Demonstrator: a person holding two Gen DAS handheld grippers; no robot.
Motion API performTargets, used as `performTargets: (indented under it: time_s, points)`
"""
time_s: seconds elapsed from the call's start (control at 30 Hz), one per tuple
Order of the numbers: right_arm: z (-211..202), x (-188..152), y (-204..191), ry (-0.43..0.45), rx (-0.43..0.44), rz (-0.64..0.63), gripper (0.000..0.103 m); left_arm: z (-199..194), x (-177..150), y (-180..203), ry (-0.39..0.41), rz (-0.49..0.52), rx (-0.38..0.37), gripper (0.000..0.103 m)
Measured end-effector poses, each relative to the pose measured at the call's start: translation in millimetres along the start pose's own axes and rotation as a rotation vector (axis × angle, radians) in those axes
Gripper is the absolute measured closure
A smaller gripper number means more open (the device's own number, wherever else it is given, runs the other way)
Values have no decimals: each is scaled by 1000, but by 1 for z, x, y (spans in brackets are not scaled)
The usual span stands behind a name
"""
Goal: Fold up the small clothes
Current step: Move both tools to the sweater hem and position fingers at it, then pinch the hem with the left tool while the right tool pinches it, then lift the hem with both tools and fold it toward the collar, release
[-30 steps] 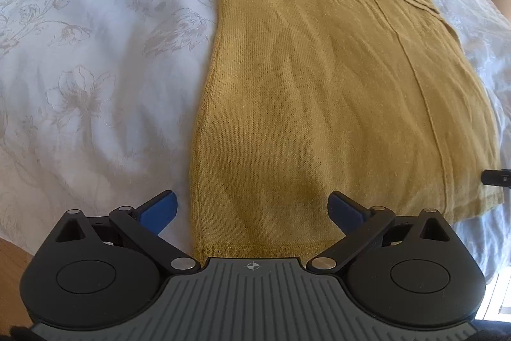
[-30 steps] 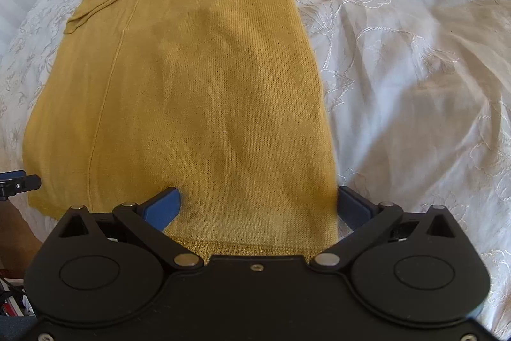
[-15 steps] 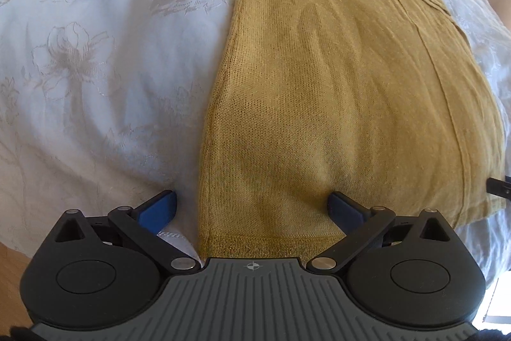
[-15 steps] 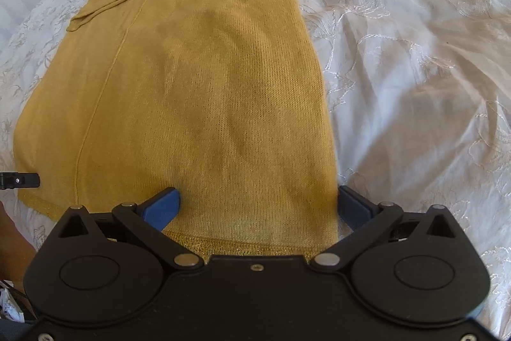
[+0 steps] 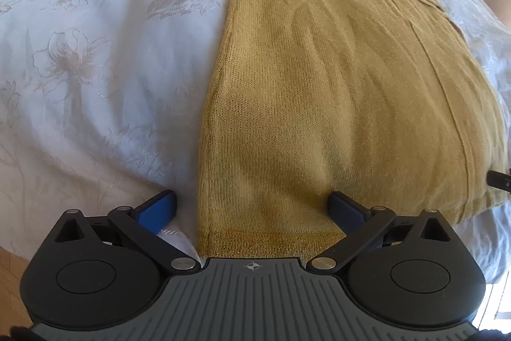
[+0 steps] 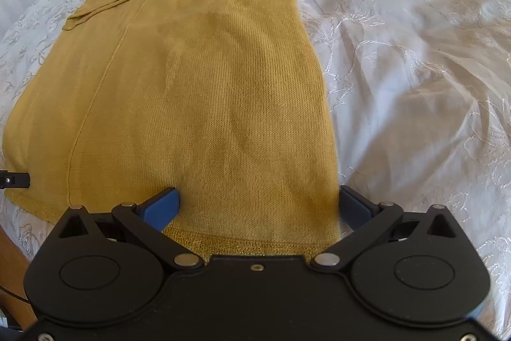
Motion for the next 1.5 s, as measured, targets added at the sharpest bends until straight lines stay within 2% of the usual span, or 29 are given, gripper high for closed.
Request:
performTargets:
  time_s: [0.2, 0.3, 0.37, 0.5, 0.6, 0.67, 0.8, 0.83, 0.9, 0.97, 1.0, 1.03, 1.2, 1.37, 1.5]
  points:
    - [-2, -1, 1, 2, 3, 11, 0, -4, -4, 7, 23, 72, 12, 2]
    - [-2, 0, 2, -4, 12, 17, 0, -12, -3, 3, 54, 48, 12, 17]
    - [-2, 1, 3, -6, 22, 21, 0, -18, -3, 0, 74, 37, 16, 31]
    - [-3, 2, 9, -7, 58, 23, 0, -23, -4, -1, 82, 42, 7, 44]
    - [-5, 3, 11, -22, 90, 12, 0, -30, -4, -3, 81, 48, 0, 59]
    - [-7, 3, 12, -34, 106, 0, 0, -29, 0, 0, 85, 49, 2, 76]
    - [-11, 3, 13, -56, 140, 5, 1, -29, 3, -1, 69, 0, -21, 85]
    - [-12, 3, 14, -62, 155, 19, 4, -29, 3, -2, 68, -14, -28, 87]
    - [-16, 5, 17, -65, 169, 46, 21, -29, 4, -3, 64, -29, -35, 88]
    - [-20, 6, 25, -77, 189, 93, 51, -30, 4, -4, 55, -32, -40, 88]
    - [-21, 5, 28, -103, 218, 126, 62, -31, 4, -4, 51, -40, -47, 89]
    - [-22, 5, 30, -131, 243, 155, 89, -33, 5, -5, 53, -56, -60, 94]
    - [-48, 20, 24, -106, 340, 197, 89, -55, 20, -12, 120, -197, -163, 97]
    - [-73, 61, 9, -23, 431, 213, 89, -83, 56, -16, 212, -231, -150, 97]
    - [-74, 103, -2, 32, 480, 208, 89, -97, 93, -24, 286, -265, -121, 97]
Point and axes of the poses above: each gripper's, at about its wrist camera, not at the fingertips, and z roughly the way its jaws point, y to its right, x to its top, the point moved 7 cm from there along z, roughly the way its jaws point, and after that the axes turned 10 degrees about z, right-handed, at the moved point
